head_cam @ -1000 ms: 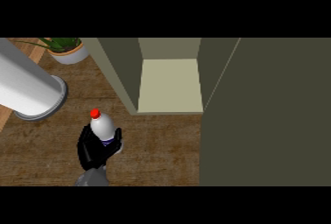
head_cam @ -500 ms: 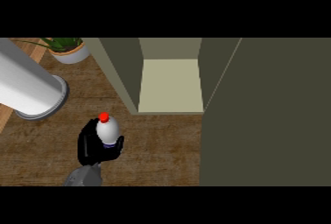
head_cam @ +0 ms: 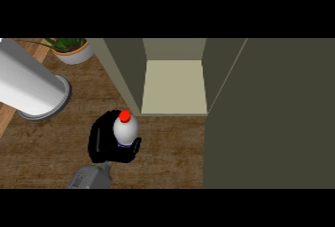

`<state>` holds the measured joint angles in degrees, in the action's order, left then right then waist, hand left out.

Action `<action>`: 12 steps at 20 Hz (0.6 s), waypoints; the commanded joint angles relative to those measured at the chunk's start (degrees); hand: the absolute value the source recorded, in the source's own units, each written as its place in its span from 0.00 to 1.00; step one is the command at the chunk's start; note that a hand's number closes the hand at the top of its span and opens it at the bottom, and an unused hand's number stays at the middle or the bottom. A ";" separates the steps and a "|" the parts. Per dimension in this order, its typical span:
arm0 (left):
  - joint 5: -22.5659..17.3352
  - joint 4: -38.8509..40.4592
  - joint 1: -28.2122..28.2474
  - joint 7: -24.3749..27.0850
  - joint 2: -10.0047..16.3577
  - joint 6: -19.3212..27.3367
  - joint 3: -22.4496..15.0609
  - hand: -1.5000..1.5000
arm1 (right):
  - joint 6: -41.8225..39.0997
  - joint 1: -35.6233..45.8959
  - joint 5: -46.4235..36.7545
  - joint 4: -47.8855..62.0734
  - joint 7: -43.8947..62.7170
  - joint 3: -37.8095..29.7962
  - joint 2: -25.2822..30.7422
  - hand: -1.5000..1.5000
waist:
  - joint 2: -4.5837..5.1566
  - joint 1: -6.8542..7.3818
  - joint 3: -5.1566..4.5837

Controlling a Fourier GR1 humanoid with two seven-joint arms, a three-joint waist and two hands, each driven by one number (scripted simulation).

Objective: Pick up the bottled water, place it into the cabinet and close the cabinet

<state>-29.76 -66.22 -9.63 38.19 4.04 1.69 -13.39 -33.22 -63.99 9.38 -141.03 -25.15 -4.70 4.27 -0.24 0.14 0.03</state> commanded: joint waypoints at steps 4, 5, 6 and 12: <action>4.31 -15.19 -1.33 -10.64 -3.47 10.44 -6.65 1.00 | 0.56 0.08 3.47 -6.62 3.24 1.00 -1.23 0.00 | 0.05 -0.01 -0.01; 5.07 -16.89 -2.22 -12.53 -3.44 10.50 -8.25 1.00 | 0.98 0.12 5.86 -7.45 5.03 -0.90 0.24 0.00 | 0.12 0.17 -0.01; 5.43 -19.69 -1.89 -14.64 -3.22 12.25 -8.27 1.00 | 0.48 1.94 4.32 -4.80 3.99 -0.91 0.12 0.00 | 0.06 0.08 0.00; 9.89 -28.27 -1.59 -22.49 -4.02 24.08 -18.77 1.00 | 0.51 2.92 6.19 -4.72 5.19 -1.53 0.03 0.00 | 0.03 -0.03 -0.01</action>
<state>-23.04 -87.96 -11.68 21.03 0.40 20.02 -27.25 -33.33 -61.09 9.68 -139.81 -23.96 -5.73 4.35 -0.18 -0.09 0.02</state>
